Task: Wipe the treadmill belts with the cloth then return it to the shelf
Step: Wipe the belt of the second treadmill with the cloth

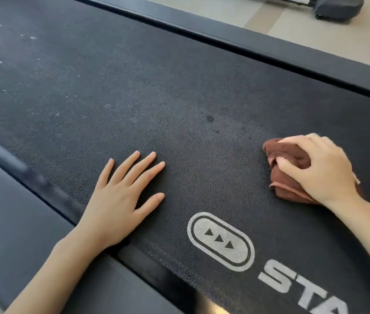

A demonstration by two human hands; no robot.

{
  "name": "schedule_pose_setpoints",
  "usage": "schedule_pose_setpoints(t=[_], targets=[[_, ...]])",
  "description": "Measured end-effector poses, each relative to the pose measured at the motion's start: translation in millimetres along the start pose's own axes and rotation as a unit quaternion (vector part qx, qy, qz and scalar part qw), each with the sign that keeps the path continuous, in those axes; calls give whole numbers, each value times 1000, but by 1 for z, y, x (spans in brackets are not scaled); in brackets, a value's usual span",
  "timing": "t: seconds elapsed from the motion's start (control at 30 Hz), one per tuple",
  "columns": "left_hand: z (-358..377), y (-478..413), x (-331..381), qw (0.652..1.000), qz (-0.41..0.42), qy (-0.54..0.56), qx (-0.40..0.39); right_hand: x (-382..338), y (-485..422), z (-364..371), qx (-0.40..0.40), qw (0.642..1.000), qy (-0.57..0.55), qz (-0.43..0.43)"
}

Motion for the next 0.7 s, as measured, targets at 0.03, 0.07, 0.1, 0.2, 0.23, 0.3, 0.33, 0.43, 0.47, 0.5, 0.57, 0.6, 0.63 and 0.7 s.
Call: schedule_pose_setpoints(t=[0.03, 0.07, 0.1, 0.2, 0.23, 0.3, 0.33, 0.43, 0.47, 0.5, 0.57, 0.6, 0.63, 0.7], targets=[[0, 0, 1, 1000, -1, 1, -2, -6, -11, 7, 14, 1000, 17, 6], [0, 0, 1, 1000, -2, 1, -4, -15, -23, 17, 24, 999, 34, 8], [-1, 0, 2, 1000, -3, -1, -5, -28, -39, 28, 30, 999, 43, 7], [-1, 0, 5, 1000, -4, -1, -2, -75, -86, 64, 18, 999, 47, 1], [-1, 1, 5, 1000, -1, 2, -2, -93, -97, 77, 10, 999, 46, -9], [-2, 1, 4, 1000, 7, 4, 0, -128, -110, 97, -5, 998, 41, -38], [-3, 2, 3, 1000, 9, 8, 5, -141, -110, 103, -11, 998, 38, -54], [-8, 4, -4, 998, -12, 38, 41, -153, -95, 100, -35, 991, 30, -122], [-9, 5, -7, 998, -29, 36, 51, -147, -85, 94, -48, 986, 14, -158], [-8, 7, -9, 997, -47, 27, 55, -139, -71, 86, -59, 977, -9, -203], [-7, 8, -12, 996, -70, 5, 51, -114, -43, 67, -87, 952, -46, -289], [-6, 8, -11, 996, -73, -4, 45, -98, -37, 58, -94, 943, -55, -314], [-5, 8, -11, 996, -74, -11, 39, -81, -41, 52, -93, 943, -58, -314], [-4, 8, -10, 996, -78, -14, 32, -59, -73, 50, -69, 965, -45, -247]])
Point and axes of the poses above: each hand's wrist, its own y-axis away from the middle knuckle, its own z-axis out of the palm, x = y × z, the point moved 4 cm from there along -y, towards the middle knuckle, and after that the axes turned 6 degrees about z, right-handed, at the moved point
